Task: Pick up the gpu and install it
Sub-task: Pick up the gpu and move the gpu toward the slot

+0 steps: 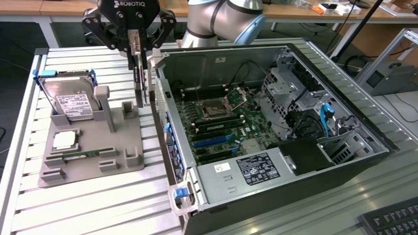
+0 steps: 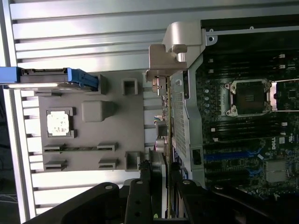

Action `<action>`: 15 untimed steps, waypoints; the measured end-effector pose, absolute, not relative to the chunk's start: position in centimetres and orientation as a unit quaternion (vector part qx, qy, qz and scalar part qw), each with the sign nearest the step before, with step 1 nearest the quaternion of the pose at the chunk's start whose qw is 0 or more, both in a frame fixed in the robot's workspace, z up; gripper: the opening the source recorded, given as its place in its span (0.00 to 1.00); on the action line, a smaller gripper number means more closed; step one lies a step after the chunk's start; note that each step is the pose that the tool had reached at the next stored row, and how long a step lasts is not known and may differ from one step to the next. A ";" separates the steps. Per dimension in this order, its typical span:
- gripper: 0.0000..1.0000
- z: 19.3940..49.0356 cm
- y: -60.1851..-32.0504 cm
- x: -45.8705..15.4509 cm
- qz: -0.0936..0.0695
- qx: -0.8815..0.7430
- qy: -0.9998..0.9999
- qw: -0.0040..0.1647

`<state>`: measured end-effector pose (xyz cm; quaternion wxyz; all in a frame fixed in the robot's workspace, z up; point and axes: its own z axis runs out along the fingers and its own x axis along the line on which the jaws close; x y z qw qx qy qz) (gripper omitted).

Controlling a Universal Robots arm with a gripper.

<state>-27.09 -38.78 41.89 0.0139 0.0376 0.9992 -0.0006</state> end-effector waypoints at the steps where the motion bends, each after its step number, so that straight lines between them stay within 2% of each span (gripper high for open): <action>1: 0.27 41.9 -38.8 -27.1 -0.001 0.038 0.999 0.014; 15: 0.27 41.7 -38.8 -26.3 -0.001 0.038 0.999 0.014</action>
